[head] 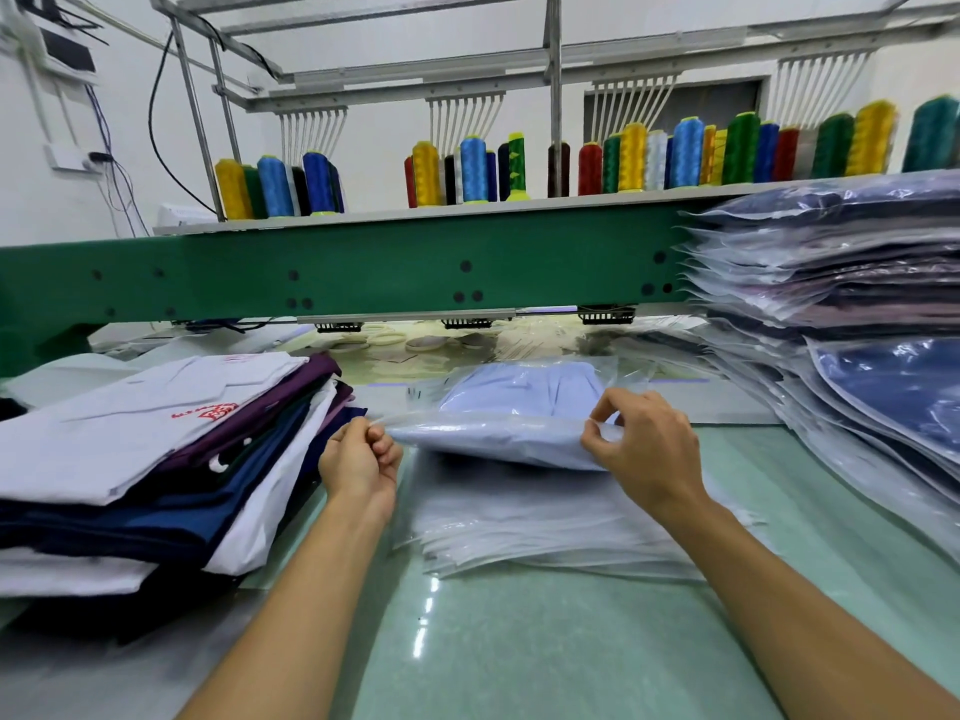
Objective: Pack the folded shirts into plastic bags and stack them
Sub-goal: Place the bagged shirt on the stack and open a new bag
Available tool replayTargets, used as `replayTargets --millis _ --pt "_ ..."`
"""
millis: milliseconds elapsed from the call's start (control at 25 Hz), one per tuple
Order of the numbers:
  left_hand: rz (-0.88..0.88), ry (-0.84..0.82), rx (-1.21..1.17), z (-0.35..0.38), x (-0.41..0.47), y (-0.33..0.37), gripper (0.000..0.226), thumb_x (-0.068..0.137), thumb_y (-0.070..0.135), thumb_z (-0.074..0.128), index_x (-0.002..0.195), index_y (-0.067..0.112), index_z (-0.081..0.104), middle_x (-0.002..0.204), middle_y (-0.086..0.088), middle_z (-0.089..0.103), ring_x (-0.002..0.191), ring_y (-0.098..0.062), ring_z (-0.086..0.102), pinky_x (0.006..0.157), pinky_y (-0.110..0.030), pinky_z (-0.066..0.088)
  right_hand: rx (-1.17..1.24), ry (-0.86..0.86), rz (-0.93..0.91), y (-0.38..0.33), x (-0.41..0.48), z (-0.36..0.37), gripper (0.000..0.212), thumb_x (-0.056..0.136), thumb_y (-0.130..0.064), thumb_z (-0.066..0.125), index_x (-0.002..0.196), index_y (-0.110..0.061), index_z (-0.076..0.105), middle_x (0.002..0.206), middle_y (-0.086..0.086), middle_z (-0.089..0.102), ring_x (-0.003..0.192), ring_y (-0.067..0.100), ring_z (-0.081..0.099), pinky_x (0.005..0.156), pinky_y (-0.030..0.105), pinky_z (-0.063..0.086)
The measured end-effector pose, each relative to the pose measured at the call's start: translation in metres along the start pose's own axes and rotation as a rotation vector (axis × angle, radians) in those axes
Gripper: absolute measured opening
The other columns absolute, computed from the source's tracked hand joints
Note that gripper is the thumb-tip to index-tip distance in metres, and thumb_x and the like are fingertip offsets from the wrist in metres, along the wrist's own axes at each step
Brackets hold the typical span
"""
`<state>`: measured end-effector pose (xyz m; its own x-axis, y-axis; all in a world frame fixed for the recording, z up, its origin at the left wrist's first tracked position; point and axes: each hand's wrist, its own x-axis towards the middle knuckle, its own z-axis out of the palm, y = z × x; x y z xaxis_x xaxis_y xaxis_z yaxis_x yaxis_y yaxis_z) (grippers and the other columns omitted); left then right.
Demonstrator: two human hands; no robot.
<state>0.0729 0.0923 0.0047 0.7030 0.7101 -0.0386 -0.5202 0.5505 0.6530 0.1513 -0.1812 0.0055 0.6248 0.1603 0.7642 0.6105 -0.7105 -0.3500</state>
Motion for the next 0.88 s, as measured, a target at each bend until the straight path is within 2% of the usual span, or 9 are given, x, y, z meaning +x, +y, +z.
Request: replayTargets --millis 80,280,480,680,760,880 --pt "0.034 0.055 0.007 -0.002 0.0026 -0.0002 0.029 0.092 -0.01 0.04 0.074 0.012 0.039 0.062 -0.001 0.041 0.04 -0.007 0.033 0.038 -0.018 0.026 0.013 0.033 0.015 0.0001 -0.0006 -0.0003 0.018 0.076 -0.023 0.075 0.073 -0.027 0.058 0.062 -0.02 0.043 0.064 0.017 0.044 0.066 0.032 0.034" --pt "0.064 0.144 0.01 -0.0037 0.0064 -0.0011 0.026 0.091 -0.009 0.041 0.074 0.011 0.043 0.066 -0.005 0.046 0.039 -0.008 0.041 0.039 -0.017 0.032 0.088 0.023 0.093 0.0035 0.0003 0.0039 0.015 0.084 -0.026 0.071 0.078 -0.026 0.057 0.068 -0.021 0.046 0.074 0.02 0.06 0.069 0.032 0.037" --pt "0.062 0.207 -0.02 -0.0051 0.007 0.0018 0.026 0.09 -0.01 0.042 0.073 0.01 0.042 0.067 -0.005 0.048 0.039 -0.008 0.042 0.039 -0.018 0.032 0.143 0.062 0.18 0.0077 0.0014 0.0051 0.016 0.086 -0.027 0.068 0.079 -0.028 0.053 0.069 -0.016 0.053 0.071 0.016 0.054 0.056 0.029 0.033" --pt "0.059 0.233 -0.03 -0.0063 0.0072 0.0036 0.025 0.091 -0.009 0.041 0.075 0.01 0.044 0.068 -0.005 0.05 0.039 -0.008 0.042 0.039 -0.018 0.033 0.188 0.074 0.245 0.0095 0.0023 0.0047 0.016 0.087 -0.027 0.066 0.079 -0.027 0.053 0.071 -0.01 0.059 0.069 0.014 0.056 0.053 0.027 0.033" --pt "0.054 0.227 -0.039 -0.0058 0.0072 0.0037 0.025 0.091 -0.009 0.041 0.075 0.01 0.043 0.069 -0.005 0.05 0.04 -0.008 0.043 0.039 -0.019 0.033 0.2 0.08 0.254 0.009 0.0025 0.0041 0.015 0.087 -0.026 0.067 0.08 -0.026 0.054 0.073 -0.01 0.061 0.072 0.017 0.058 0.058 0.03 0.038" --pt "0.037 0.222 -0.057 -0.0062 0.0068 0.0038 0.023 0.092 -0.008 0.041 0.076 0.009 0.046 0.07 -0.006 0.052 0.042 -0.01 0.045 0.04 -0.019 0.036 0.204 0.122 0.228 0.0059 0.0016 0.004 0.012 0.09 -0.022 0.066 0.082 -0.023 0.056 0.076 -0.007 0.061 0.078 0.019 0.057 0.078 0.039 0.043"
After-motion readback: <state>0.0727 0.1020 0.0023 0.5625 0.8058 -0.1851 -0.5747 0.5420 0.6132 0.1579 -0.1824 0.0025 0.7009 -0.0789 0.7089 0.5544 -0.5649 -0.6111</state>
